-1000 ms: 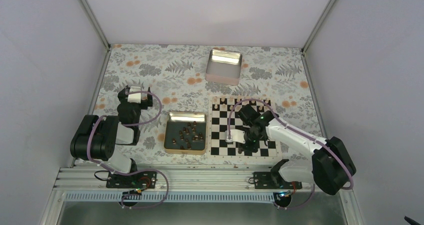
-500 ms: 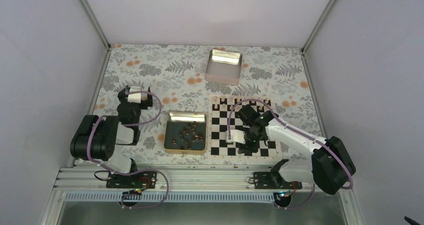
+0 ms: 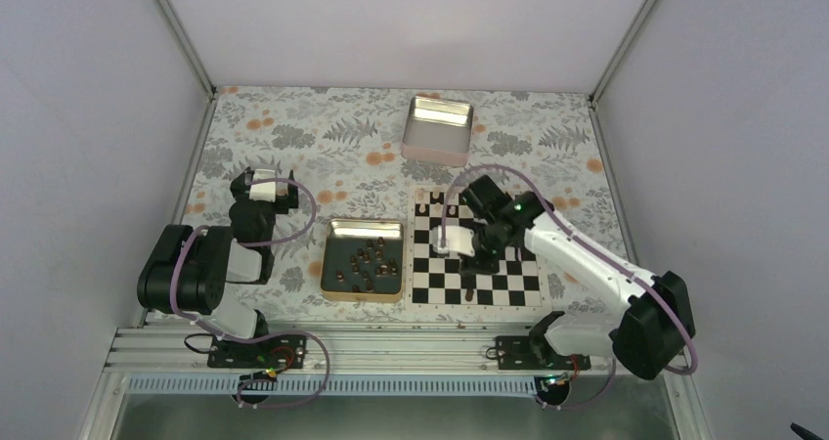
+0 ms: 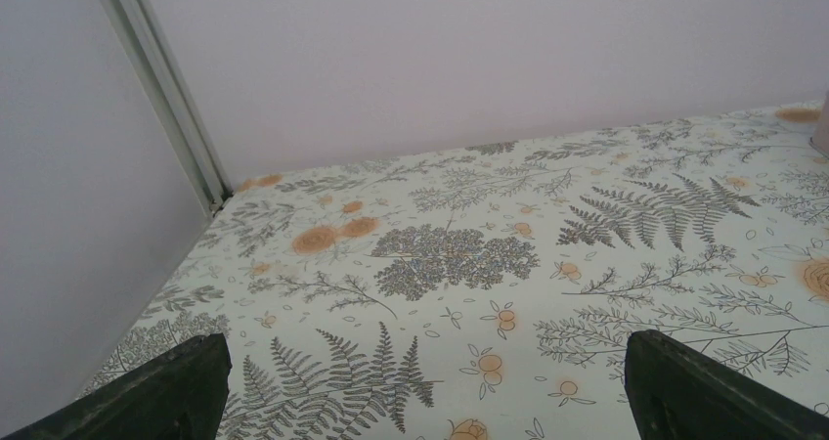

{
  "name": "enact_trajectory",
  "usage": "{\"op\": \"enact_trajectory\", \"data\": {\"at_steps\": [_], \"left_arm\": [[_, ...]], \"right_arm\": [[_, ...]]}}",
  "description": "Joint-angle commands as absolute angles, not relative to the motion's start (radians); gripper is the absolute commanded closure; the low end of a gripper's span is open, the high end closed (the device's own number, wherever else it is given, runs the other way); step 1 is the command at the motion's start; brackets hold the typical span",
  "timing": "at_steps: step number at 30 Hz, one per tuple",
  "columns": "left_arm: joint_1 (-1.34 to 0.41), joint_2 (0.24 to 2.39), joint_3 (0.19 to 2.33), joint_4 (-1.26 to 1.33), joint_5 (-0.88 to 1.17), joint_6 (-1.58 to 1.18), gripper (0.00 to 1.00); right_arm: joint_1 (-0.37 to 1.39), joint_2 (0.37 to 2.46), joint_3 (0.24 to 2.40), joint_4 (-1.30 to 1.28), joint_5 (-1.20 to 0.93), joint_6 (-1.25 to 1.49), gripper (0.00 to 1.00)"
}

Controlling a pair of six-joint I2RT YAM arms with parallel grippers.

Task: Set up the chess pieces on the board
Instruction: Pick up the chess piece from the storage box.

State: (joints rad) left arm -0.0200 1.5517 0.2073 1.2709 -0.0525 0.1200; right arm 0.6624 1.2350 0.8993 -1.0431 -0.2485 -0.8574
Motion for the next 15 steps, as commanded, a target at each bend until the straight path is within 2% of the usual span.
{"op": "enact_trajectory", "data": {"at_steps": [1,7,15], "left_arm": [[-0.025,1.563,0.212,1.322,-0.053,0.116,0.0],[-0.025,1.562,0.212,1.322,-0.053,0.116,0.0],[-0.025,1.563,0.212,1.322,-0.052,0.116,0.0]], "right_arm": [[0.697,1.352,1.104,-1.046,-0.27,-0.83,0.54],[0.789,1.589,1.332,-0.965,-0.296,-0.791,0.54],[0.901,1.805,1.36,-0.839,-0.267,-0.75,0.57]]}}
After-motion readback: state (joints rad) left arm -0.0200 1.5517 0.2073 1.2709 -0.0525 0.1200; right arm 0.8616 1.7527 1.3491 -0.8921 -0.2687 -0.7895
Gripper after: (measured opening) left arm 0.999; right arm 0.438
